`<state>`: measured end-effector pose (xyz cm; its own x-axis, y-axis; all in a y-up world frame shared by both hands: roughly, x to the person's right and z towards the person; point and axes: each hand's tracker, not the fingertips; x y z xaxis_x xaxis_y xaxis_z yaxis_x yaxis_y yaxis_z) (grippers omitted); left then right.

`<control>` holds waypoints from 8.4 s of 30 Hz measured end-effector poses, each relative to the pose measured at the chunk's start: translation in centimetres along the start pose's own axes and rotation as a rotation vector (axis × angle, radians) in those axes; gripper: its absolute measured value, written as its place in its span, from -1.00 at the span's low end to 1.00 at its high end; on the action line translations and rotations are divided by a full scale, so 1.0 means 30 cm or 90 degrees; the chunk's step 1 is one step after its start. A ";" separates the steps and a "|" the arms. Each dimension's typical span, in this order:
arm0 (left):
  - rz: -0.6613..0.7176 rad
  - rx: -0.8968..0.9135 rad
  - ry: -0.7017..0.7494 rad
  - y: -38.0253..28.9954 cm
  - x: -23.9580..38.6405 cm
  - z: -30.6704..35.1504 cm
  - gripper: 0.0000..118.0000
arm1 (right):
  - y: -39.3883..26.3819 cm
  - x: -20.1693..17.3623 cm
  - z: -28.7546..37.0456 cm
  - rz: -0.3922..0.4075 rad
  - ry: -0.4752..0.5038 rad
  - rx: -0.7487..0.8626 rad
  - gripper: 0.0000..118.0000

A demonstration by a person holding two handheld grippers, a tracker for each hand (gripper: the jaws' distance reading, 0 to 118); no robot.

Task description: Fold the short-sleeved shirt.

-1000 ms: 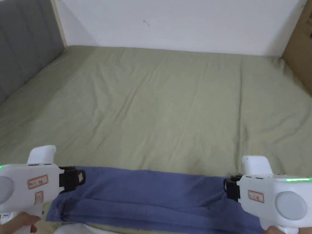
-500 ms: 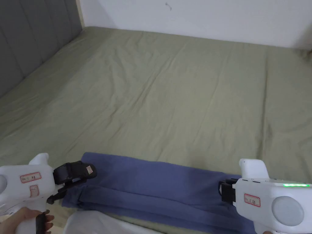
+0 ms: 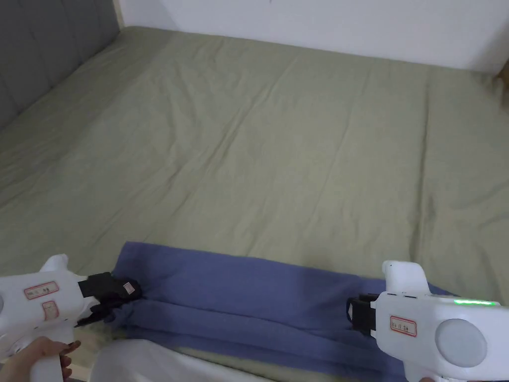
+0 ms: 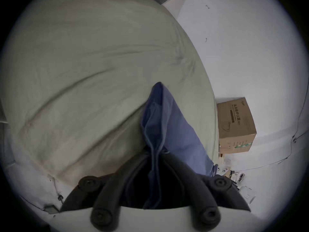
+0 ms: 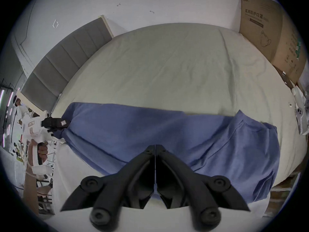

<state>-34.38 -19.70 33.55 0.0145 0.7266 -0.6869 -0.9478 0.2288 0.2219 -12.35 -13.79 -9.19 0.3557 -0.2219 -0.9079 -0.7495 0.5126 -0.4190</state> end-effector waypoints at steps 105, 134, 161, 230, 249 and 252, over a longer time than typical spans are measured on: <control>-0.181 -0.186 -0.112 -0.143 0.278 -0.234 0.88 | -0.073 0.212 0.140 -0.136 0.016 0.034 -1.00; -0.176 -0.179 -0.091 0.029 0.234 -0.120 -0.86 | -0.033 0.197 0.156 -0.136 0.027 0.023 -1.00; -0.395 -0.247 -0.168 -0.371 1.021 -0.275 -0.86 | -0.120 0.419 0.249 -0.229 0.012 0.073 -1.00; -0.238 -0.254 -0.136 -0.317 0.506 -0.315 -0.58 | -0.009 0.163 -0.001 -0.034 -0.006 -0.040 -1.00; -0.100 -0.364 -0.271 -0.354 0.484 -0.608 1.00 | -0.014 0.215 -0.028 -0.088 0.037 -0.051 -1.00; -0.085 -0.394 -0.314 -0.374 0.492 -0.645 1.00 | -0.020 0.218 -0.029 -0.097 0.040 -0.047 -1.00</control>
<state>-29.68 -24.08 7.54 0.1430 0.9538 -0.2641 -0.9306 0.0387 -0.3641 -10.07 -16.27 -14.91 0.4336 -0.3452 -0.8324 -0.7301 0.4069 -0.5491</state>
